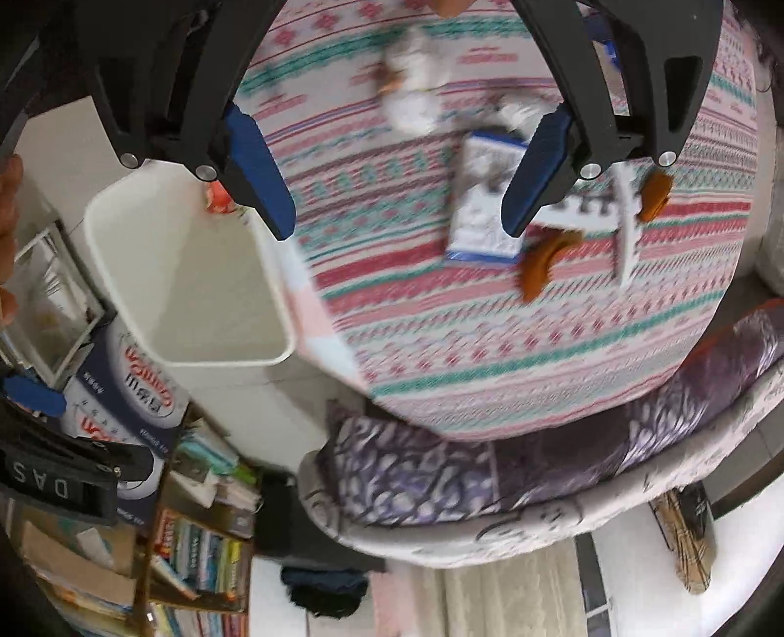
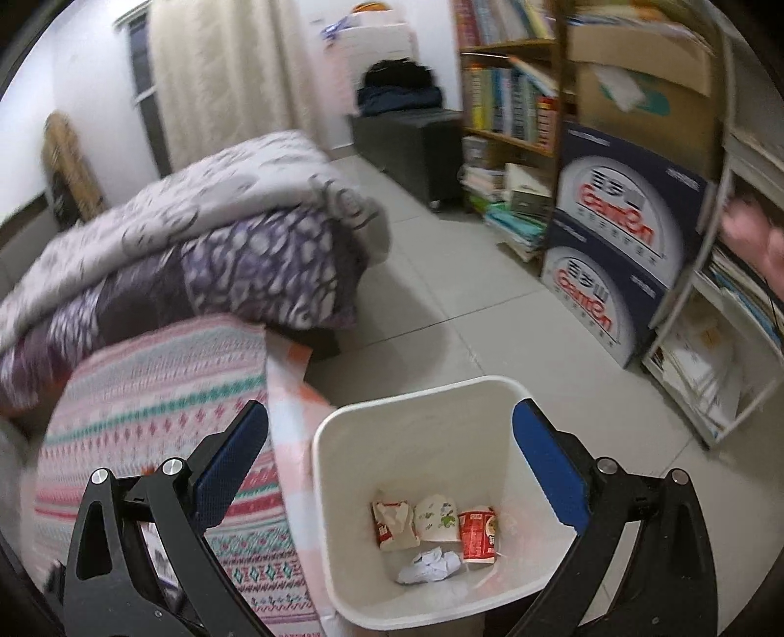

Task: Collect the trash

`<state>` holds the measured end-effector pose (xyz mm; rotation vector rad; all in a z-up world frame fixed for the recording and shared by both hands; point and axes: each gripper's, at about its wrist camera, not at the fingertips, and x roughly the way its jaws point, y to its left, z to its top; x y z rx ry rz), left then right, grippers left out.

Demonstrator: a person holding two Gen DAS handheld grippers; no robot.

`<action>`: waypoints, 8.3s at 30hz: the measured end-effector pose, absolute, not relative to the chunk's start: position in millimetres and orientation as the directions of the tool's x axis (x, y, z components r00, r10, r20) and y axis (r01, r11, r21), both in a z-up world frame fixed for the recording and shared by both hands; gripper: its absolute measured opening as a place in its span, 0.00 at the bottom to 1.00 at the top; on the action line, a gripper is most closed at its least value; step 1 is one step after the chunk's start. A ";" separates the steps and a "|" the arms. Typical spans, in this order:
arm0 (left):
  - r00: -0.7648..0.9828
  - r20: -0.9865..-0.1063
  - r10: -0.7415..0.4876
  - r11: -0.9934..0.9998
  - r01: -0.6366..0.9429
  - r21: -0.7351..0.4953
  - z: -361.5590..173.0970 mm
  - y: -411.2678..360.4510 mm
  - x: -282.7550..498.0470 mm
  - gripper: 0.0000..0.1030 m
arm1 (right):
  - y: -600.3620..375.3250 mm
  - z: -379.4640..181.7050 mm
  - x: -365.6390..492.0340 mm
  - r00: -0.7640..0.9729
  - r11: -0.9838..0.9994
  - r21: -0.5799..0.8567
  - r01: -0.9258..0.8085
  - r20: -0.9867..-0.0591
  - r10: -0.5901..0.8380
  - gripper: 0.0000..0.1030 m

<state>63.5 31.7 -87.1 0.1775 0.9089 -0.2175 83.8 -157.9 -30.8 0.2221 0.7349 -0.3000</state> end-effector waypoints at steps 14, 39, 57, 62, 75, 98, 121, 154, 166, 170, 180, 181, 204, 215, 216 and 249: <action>0.317 -0.948 -0.006 0.806 0.563 0.183 -119.1 115.6 53.3 0.85 | -78.1 -56.4 113.6 0.648 0.987 0.036 0.156 -0.758 -0.075 0.93; 0.181 -0.983 -0.019 0.842 0.533 0.082 -147.0 239.9 23.0 0.56 | 68.2 -120.2 143.3 0.461 0.929 -0.036 -0.367 -0.875 0.149 0.93; 0.513 -0.849 -0.125 0.990 0.011 -0.140 -50.6 283.0 64.6 0.57 | 112.3 -143.2 142.4 0.352 0.855 -0.019 -0.519 -0.916 0.194 0.34; 0.548 -0.821 -0.162 0.968 -0.074 -0.240 -59.8 284.1 73.6 0.57 | 110.6 -134.6 139.8 0.348 0.868 0.030 -0.497 -0.909 0.231 0.23; 0.665 -0.736 -0.128 0.947 -0.139 -0.290 -43.4 286.2 77.4 0.57 | 92.5 -73.3 124.8 0.560 0.916 0.099 -0.390 -0.764 0.321 0.23; 0.777 -0.622 0.096 0.973 -0.204 -0.105 -30.6 212.0 80.4 0.58 | 33.0 -37.9 115.9 0.752 0.982 0.088 -0.167 -0.633 0.185 0.24; 0.775 -0.632 0.001 0.999 -0.029 -0.033 -33.4 120.6 77.0 0.58 | -72.3 -16.6 99.5 0.787 0.989 0.144 0.034 -0.613 0.063 0.24; 0.581 -0.735 -0.349 0.924 0.346 -0.165 -42.4 -84.3 81.5 0.61 | -260.6 -2.9 61.1 0.744 0.761 0.383 0.523 -0.640 -0.190 0.89; 0.555 -0.743 -0.374 0.904 0.396 -0.160 -40.7 -99.2 80.6 0.74 | -273.2 -2.7 55.9 0.757 0.727 0.440 0.527 -0.633 -0.166 0.92; 0.581 -0.745 -0.328 0.921 0.374 -0.114 -42.5 -84.9 84.5 0.74 | -258.1 -3.6 63.9 0.756 0.753 0.425 0.502 -0.638 -0.143 0.92; 0.639 -0.756 -0.140 0.968 0.250 0.033 -62.1 -16.9 102.6 0.75 | -181.6 -14.4 96.1 0.729 0.881 0.282 0.381 -0.678 -0.098 0.93; 0.640 -0.759 -0.117 0.972 0.232 0.045 -65.0 -5.7 105.7 0.74 | -173.1 -16.7 99.8 0.723 0.892 0.266 0.366 -0.685 -0.093 0.93; 0.426 -0.899 0.104 0.995 -0.045 0.094 -126.8 202.6 177.8 0.73 | -46.3 -72.4 152.9 0.581 0.985 0.109 0.133 -0.814 0.011 0.93; 0.314 -0.949 0.035 0.999 -0.016 0.031 -157.9 217.8 202.8 0.53 | 3.8 -108.9 180.6 0.476 0.977 0.201 0.074 -0.868 0.142 0.93; 0.328 -0.944 0.026 1.000 -0.012 0.024 -157.2 218.1 202.1 0.42 | 10.6 -112.1 183.5 0.468 0.976 0.205 0.067 -0.871 0.151 0.93; 0.648 -0.761 0.038 0.980 -0.171 -0.097 -49.8 287.5 154.4 0.23 | 92.0 -79.2 181.8 0.621 0.951 0.241 -0.192 -0.721 0.308 0.16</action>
